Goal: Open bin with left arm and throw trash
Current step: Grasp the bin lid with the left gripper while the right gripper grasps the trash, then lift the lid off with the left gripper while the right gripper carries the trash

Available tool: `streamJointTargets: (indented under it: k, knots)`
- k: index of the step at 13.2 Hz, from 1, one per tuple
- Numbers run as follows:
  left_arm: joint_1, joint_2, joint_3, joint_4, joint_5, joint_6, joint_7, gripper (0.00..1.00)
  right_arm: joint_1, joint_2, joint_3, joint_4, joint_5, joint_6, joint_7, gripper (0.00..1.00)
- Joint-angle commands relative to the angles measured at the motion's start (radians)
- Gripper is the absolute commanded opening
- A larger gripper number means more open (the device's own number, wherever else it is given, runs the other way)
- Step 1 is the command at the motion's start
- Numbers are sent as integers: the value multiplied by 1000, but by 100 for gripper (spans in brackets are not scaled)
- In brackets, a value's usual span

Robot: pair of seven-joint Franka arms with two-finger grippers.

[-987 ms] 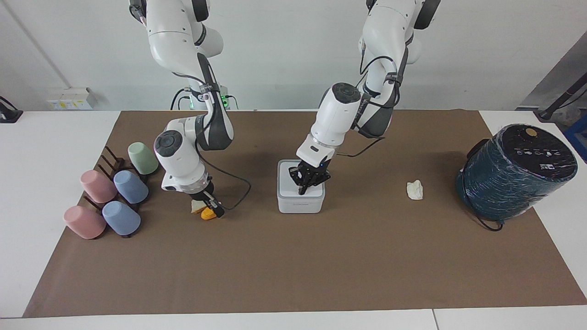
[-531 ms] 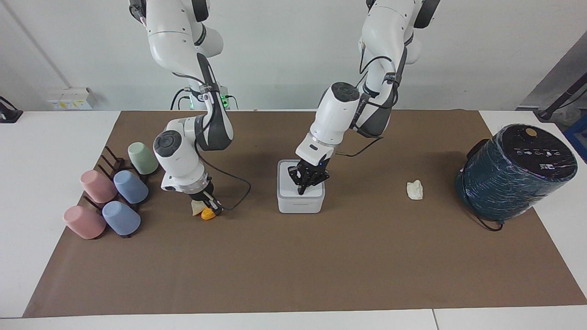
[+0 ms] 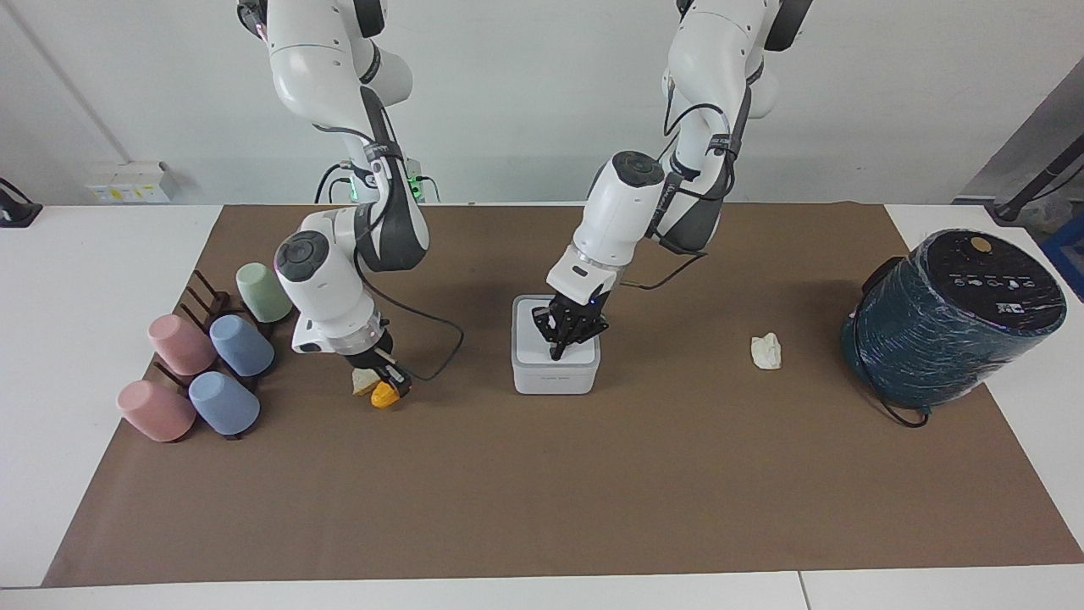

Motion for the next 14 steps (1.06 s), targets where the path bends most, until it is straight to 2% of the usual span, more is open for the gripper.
streamJointTargets:
  k: [1, 3, 7, 11, 14]
  knots:
    - [-24, 31, 16, -36, 0, -10, -4, 0, -11, -62, 1, -7, 17, -52, -141, 0]
    - [-16, 25, 18, 59, 0, -144, -4, 0, -13, -88, -6, 18, 9, -126, -287, 0]
    - [-7, 4, 24, 248, 0, -462, -4, 0, -24, -157, -7, 43, 6, -210, -385, 0]
    - [4, -70, 24, 267, 4, -632, -2, 0, -8, -225, 9, 43, 6, -281, -409, 0]
    - [8, -133, 27, 267, 18, -746, 2, 0, -1, -226, 69, 43, 8, -260, -398, 0]
